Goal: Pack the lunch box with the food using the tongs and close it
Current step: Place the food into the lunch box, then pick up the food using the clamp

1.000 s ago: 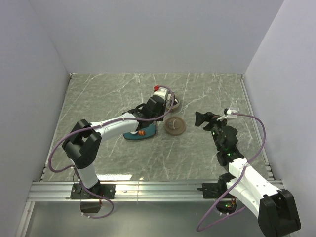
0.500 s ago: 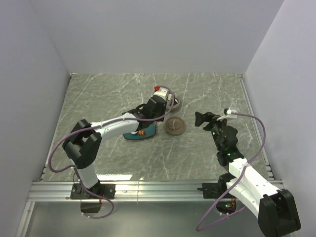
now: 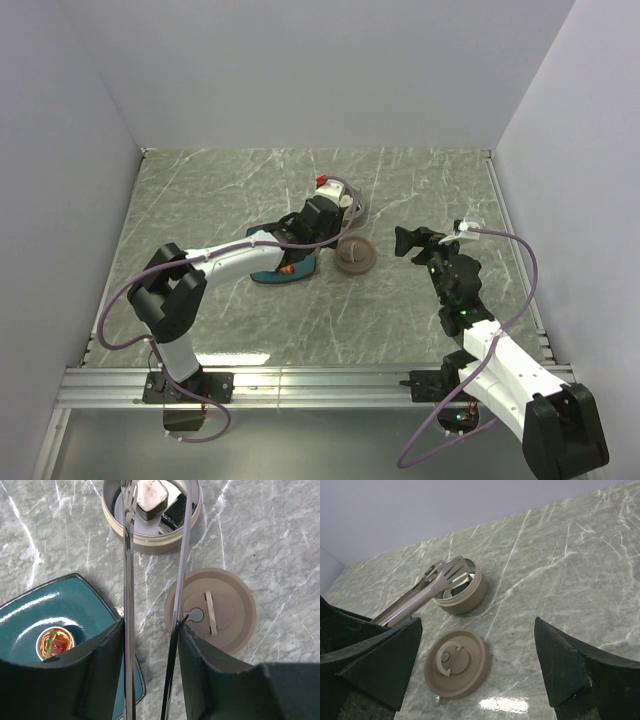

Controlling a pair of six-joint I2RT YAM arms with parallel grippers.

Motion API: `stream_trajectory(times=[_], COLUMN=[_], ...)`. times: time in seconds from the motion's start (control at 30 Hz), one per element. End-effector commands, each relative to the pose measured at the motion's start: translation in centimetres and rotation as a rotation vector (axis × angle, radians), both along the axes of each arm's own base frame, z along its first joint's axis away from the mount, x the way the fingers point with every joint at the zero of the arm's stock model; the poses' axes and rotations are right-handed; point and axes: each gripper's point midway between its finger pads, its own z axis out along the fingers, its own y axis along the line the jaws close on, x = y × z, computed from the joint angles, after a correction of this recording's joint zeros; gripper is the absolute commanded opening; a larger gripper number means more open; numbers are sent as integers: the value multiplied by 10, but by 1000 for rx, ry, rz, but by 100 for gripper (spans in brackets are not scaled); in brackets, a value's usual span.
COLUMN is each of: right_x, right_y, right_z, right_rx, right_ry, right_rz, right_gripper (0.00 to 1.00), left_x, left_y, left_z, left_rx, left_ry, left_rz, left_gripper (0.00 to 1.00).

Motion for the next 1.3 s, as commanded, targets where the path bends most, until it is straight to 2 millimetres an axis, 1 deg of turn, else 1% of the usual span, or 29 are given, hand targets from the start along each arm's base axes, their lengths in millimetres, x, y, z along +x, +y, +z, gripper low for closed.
stream_trajectory(times=[0.0,0.07,0.17,0.23,0.27,0.3,0.37,0.4,0.47,0.53,0.63,0.67,0.7,0.73,0.77,0.83,0.87,0.93,0.97,1.13,1.27], right_x=[2,3,3,2,3,2,3,2,2,2,3,3,2,2,2,1,-1,-3,-3,-9,-11], right_y=[0,0,-1,0,-1,0,0,0,1,2,3,3,4,4,4,4,5,6,6,6,5], right_z=[9,9,9,10,10,11,11,11,10,11,11,11,11,12,12,13,12,15,15,19,20], right_rx=[12,12,12,13,14,14,13,15,15,16,19,19,21,22,23,26,30,35,37,44,48], right_ry=[-31,-31,-30,-34,-32,-35,-35,-35,-37,-38,-38,-38,-36,-39,-38,-41,-40,-49,-48,-61,-68], right_rz=[0,0,-2,1,0,3,3,6,11,15,24,26,29,32,31,35,40,49,49,53,51], right_gripper=[100,100,100,100,100,100,100,100,100,100,100,100,100,100,100,100,100,100,100,100,100], left_x=[9,8,1,-9,-12,-19,-28,-37,-48,-63,-86,-93,-99,-104,-110,-118,-123,-128,-130,-133,-134], left_y=[-6,-2,4,12,18,29,41,55,70,93,113,120,124,126,132,135,138,136,139,135,135], left_z=[47,53,68,80,84,87,87,84,75,62,44,33,34,31,21,15,9,6,4,1,-7], left_rx=[-68,-65,-72,-84,-82,-86,-106,-101,-108,-110,-115,-97,-122,-120,-94,-96,-78,-84,-69,-70,-40], left_ry=[-107,-128,-166,-190,-204,-210,-204,-206,-176,-148,-105,-87,-83,-80,-62,-51,-40,-35,-36,-27,-15], left_rz=[17,37,59,75,102,119,156,188,229,290,332,338,350,357,360,369,369,372,376,367,374], left_gripper=[50,50,50,49,49,49,49,49,49,49,50,50,50,50,50,50,50,50,50,51,51])
